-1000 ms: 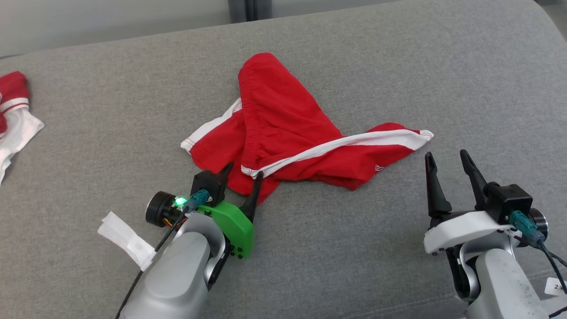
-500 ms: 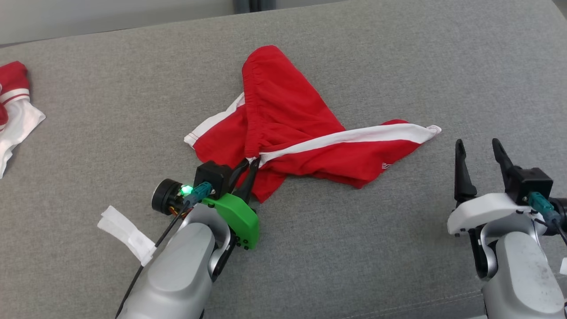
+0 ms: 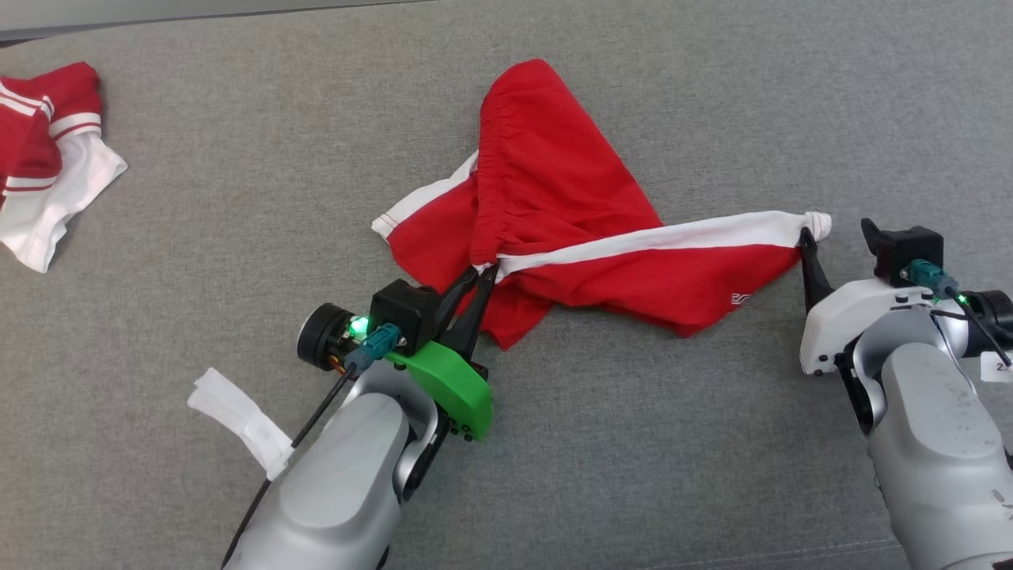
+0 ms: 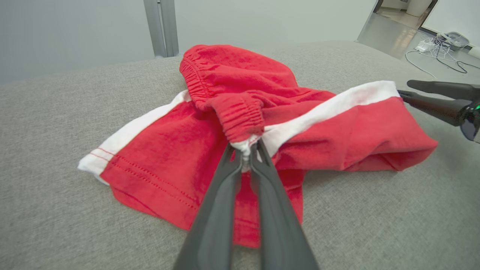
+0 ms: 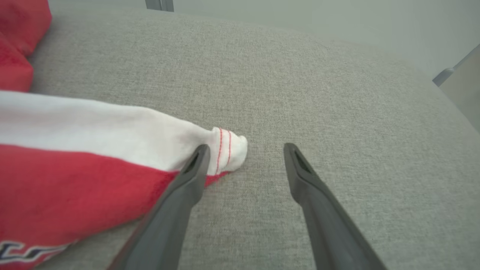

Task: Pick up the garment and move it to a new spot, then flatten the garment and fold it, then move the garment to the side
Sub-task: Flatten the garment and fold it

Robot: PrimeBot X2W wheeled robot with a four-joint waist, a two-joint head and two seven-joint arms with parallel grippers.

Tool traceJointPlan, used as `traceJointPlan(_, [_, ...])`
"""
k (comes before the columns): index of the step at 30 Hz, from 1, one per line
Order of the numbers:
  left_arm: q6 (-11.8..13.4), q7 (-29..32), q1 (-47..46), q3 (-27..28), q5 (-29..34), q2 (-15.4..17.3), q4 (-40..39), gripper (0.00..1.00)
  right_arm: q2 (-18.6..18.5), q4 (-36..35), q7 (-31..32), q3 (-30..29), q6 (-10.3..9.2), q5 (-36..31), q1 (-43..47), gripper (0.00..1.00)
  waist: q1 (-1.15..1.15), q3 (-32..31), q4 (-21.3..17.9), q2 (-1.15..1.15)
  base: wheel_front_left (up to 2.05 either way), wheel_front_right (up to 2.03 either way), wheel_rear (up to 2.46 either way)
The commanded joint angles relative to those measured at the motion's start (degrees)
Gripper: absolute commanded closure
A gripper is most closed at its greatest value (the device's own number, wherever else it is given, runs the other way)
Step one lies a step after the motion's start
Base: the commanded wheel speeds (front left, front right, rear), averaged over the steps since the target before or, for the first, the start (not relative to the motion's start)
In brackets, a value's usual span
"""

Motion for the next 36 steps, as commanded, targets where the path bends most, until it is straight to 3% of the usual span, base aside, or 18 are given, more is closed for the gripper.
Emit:
traceJointPlan(1, [0.3, 0.0, 0.4, -0.1, -0.2, 0.3, -0.4, 0.95, -0.6, 1.6, 0.0, 1.1, -0.1, 0.4, -1.4, 0.0, 0.0, 0.5, 0.5, 0.0, 0.0, 0.0, 0.0])
traceJointPlan(11, [0.6, 0.0, 0.4, -0.8, -0.2, 0.3, -0.5, 0.96, -1.7, 12.5, -0.8, 10.7, -0.05, 1.9, -7.2, 0.0, 0.0, 0.9, 0.8, 0.0, 0.0, 0.0, 0.0])
traceJointPlan(12, [0.6, 0.0, 0.4, -0.8, -0.1, 0.3, -0.5, 0.96, -1.9, 13.1, -1.0, 11.5, -0.05, 1.8, -7.7, 0.06, 0.0, 0.8, 0.7, 0.0, 0.0, 0.0, 0.0])
traceJointPlan(14, [0.7, 0.0, 0.6, -0.7, -0.1, 0.3, -0.5, 0.95, -2.1, 14.3, -1.3, 13.2, -0.05, 2.0, -8.8, 0.5, 0.0, 0.6, 0.7, 0.0, 0.0, 0.0, 0.0])
traceJointPlan(15, [0.7, 0.0, 0.8, -0.7, -0.1, 0.3, -0.4, 0.96, -2.2, 15.1, -1.5, 14.1, -0.05, 2.3, -9.4, 0.61, 0.0, 0.4, 0.6, 0.0, 0.0, 0.0, 0.0])
traceJointPlan(21, [0.6, 0.0, 1.6, -0.9, -0.7, 0.3, -0.5, 0.96, -3.1, 18.2, -2.5, 17.1, -0.08, 4.2, -11.0, 1.0, 0.0, -1.2, 0.6, 0.0, 0.0, 0.0, 0.0])
traceJointPlan(29, [1.8, 0.0, 2.7, 1.4, -0.5, 0.7, -2.9, 1.0, -3.5, 14.2, -5.0, 16.8, -0.08, 7.5, -9.8, 1.0, 0.0, -5.6, 0.0, 0.0, 0.0, 0.0, 0.0])
traceJointPlan(36, [2.2, 0.0, 4.5, 5.5, -1.5, 2.0, -10.7, 1.0, -4.8, -1.7, -5.1, 17.5, -0.09, 11.1, -4.4, 1.0, 0.0, -11.4, -0.1, 0.0, 0.0, 0.0, 0.0])
